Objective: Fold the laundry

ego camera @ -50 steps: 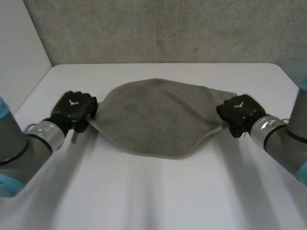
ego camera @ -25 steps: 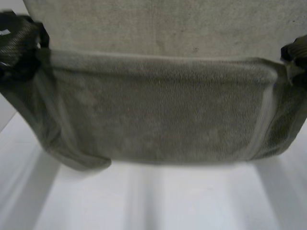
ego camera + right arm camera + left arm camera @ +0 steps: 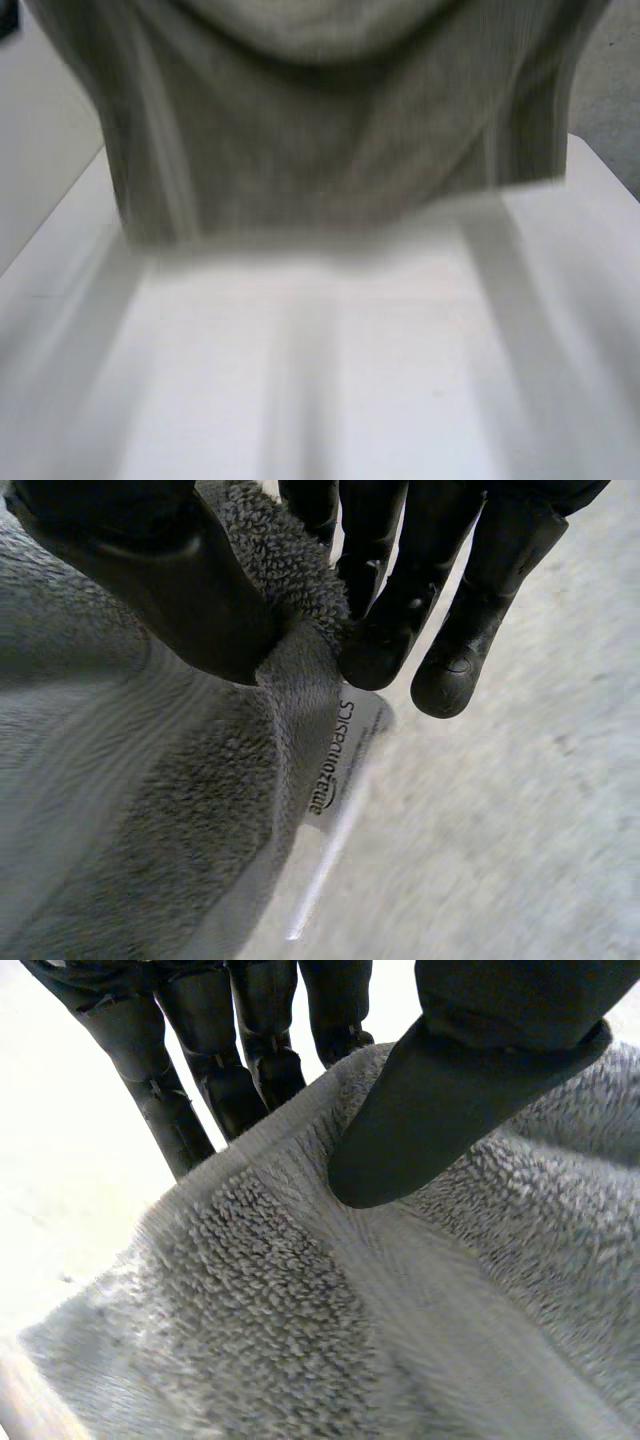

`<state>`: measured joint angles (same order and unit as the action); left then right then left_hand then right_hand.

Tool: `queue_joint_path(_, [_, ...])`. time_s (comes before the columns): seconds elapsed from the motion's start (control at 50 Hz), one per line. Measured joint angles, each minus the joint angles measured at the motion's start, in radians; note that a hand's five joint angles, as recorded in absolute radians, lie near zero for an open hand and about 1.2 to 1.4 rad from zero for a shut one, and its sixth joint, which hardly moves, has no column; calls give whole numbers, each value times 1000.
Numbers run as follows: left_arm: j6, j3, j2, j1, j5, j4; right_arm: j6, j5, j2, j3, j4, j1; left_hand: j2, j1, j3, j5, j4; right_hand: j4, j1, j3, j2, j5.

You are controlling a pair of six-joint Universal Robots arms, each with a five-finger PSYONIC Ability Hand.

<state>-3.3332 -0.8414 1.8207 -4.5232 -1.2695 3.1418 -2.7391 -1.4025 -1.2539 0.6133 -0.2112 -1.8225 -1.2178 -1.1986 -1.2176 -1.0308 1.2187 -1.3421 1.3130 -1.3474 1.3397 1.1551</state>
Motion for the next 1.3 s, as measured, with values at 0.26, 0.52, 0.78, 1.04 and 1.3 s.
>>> queue_joint_path(0.26, [189, -289, -54, -82, 32, 20, 123, 50, 5, 282, -252, 5, 0, 0, 0, 0, 0, 0, 0, 0, 0, 0])
queue_joint_path(0.52, [-94, -932, -35, -148, 140, 161, 326, 136, 38, 885, -61, 15, 0, 0, 0, 0, 0, 0, 0, 0, 0, 0])
queue_joint_path(0.78, [-202, -1093, -20, -185, 146, 221, 337, 127, -8, 1142, 176, 60, 0, 0, 0, 0, 0, 1, -2, 1, -3, -1])
queue_joint_path(1.04, [-161, -1088, -23, -180, 145, 234, 198, 111, -73, 1343, 411, 52, 0, 0, 0, 0, 0, 755, -729, 760, -748, -774])
queue_joint_path(1.3, [-159, -1087, -24, -181, 145, 235, 95, 14, -70, 1339, 422, -19, 0, 0, 0, 0, 0, 737, -706, 746, -731, -729])
